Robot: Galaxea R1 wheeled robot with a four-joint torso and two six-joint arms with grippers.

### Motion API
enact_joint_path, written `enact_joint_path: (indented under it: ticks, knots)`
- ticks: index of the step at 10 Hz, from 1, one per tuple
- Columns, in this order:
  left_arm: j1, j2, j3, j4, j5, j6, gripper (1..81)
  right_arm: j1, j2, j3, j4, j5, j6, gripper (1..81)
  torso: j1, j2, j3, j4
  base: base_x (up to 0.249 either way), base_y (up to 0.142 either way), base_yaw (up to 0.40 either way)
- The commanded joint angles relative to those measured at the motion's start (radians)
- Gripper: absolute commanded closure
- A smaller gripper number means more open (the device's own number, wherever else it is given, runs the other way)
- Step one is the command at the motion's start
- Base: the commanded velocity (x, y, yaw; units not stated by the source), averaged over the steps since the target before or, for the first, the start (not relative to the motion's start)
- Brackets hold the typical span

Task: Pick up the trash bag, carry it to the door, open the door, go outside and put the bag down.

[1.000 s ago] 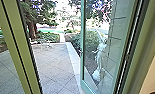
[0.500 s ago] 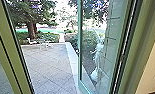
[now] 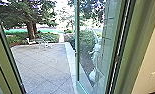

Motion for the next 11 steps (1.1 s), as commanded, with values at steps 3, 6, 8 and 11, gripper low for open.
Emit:
enact_joint_path:
  ticks: [3, 6, 8, 11]
  knots:
    - [-0.049, 0.0, 0.005, 0.004, 0.056, 0.006, 81.1, 0.041, 0.018, 0.011, -0.01, -0.064, -0.01, 1.0, 0.0, 0.0, 0.0, 0.0, 0.0, -0.128, 0.0]
    - [-0.049, 0.0, 0.005, 0.004, 0.056, 0.006, 81.1, 0.042, 0.018, 0.015, -0.012, -0.064, -0.012, 1.0, 0.0, 0.0, 0.0, 0.0, 0.0, -0.097, 0.0]
    - [-0.049, 0.0, 0.005, 0.002, 0.058, 0.005, 81.1, 0.042, 0.018, 0.014, -0.012, -0.066, -0.012, 1.0, 0.0, 0.0, 0.0, 0.0, 0.0, 0.0, 0.0]
    - [-0.049, 0.0, 0.005, -0.001, 0.056, 0.005, 81.1, 0.041, 0.018, 0.011, -0.01, -0.064, -0.012, 1.0, 0.0, 0.0, 0.0, 0.0, 0.0, 0.0, 0.0]
